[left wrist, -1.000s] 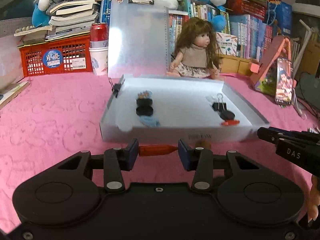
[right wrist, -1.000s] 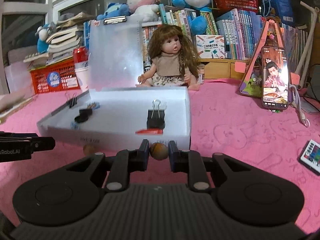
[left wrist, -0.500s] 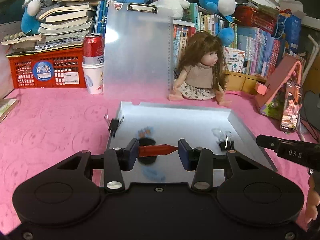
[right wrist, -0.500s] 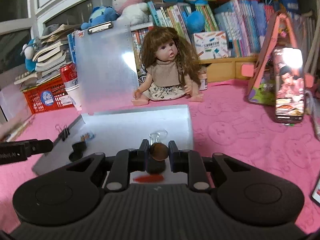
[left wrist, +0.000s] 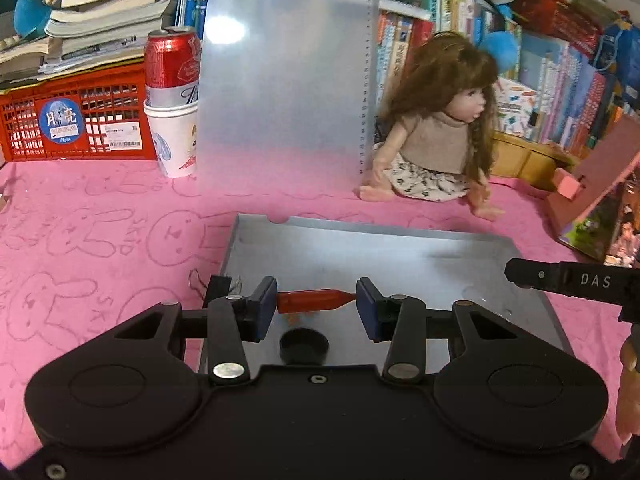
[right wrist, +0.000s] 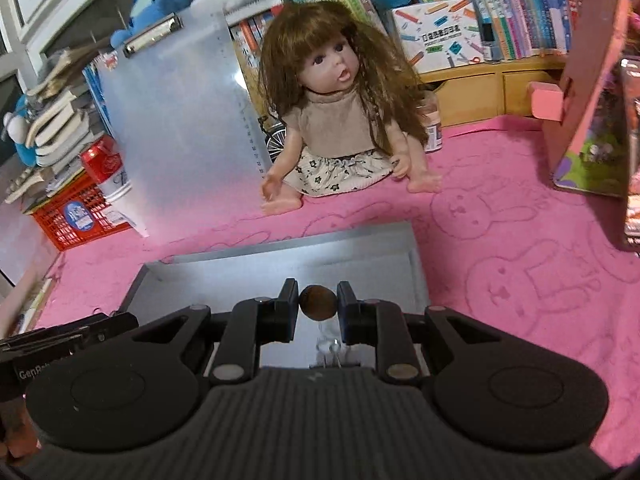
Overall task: Organize rigid objects
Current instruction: 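Carry the stick and nut over the white box and lower both tools, then open the left tool to drop the stick while the right releases the nut, then lift both open tools out of the box toward the remaining objects, then grasp the black round disc with the right tool while the left grasps a brown nut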
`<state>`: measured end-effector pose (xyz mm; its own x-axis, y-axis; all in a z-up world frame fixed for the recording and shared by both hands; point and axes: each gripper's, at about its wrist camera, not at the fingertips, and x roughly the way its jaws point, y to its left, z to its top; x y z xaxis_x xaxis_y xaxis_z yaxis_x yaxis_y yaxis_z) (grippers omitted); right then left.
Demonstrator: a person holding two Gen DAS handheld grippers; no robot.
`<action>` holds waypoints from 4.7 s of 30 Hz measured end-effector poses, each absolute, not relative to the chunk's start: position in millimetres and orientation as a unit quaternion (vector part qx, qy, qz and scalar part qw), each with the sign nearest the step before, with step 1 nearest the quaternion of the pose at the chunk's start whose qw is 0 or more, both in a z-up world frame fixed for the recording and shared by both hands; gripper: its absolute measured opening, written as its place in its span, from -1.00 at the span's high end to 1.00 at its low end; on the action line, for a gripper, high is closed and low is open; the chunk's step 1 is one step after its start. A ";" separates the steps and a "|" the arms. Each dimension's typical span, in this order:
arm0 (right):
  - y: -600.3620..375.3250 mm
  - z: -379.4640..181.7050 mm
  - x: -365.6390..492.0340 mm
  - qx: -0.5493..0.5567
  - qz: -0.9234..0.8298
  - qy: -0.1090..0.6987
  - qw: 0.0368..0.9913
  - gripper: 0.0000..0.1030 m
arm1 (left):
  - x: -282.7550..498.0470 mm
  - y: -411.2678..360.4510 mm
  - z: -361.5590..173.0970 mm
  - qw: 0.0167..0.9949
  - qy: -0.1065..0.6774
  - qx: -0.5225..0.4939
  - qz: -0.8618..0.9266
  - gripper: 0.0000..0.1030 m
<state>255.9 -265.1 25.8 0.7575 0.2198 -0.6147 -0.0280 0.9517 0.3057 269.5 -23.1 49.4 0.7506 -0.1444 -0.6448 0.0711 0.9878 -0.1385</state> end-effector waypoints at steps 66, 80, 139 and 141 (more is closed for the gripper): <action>-251.1 33.0 227.4 0.068 0.065 0.300 0.949 -0.50 | 240.7 -39.0 52.5 0.946 0.318 0.013 -0.066 -0.28; -249.8 37.5 156.5 0.024 0.093 0.269 0.958 -0.61 | 177.5 -38.8 53.1 0.945 0.314 0.014 -0.088 -0.37; -186.7 -36.9 24.1 -0.045 0.172 0.223 0.959 -0.38 | 96.5 -14.8 17.5 0.931 0.348 -0.022 -0.107 -0.32; -186.2 -38.3 22.7 -0.044 0.175 0.226 0.957 -0.27 | 95.4 -16.5 17.6 0.930 0.348 -0.022 -0.114 -0.31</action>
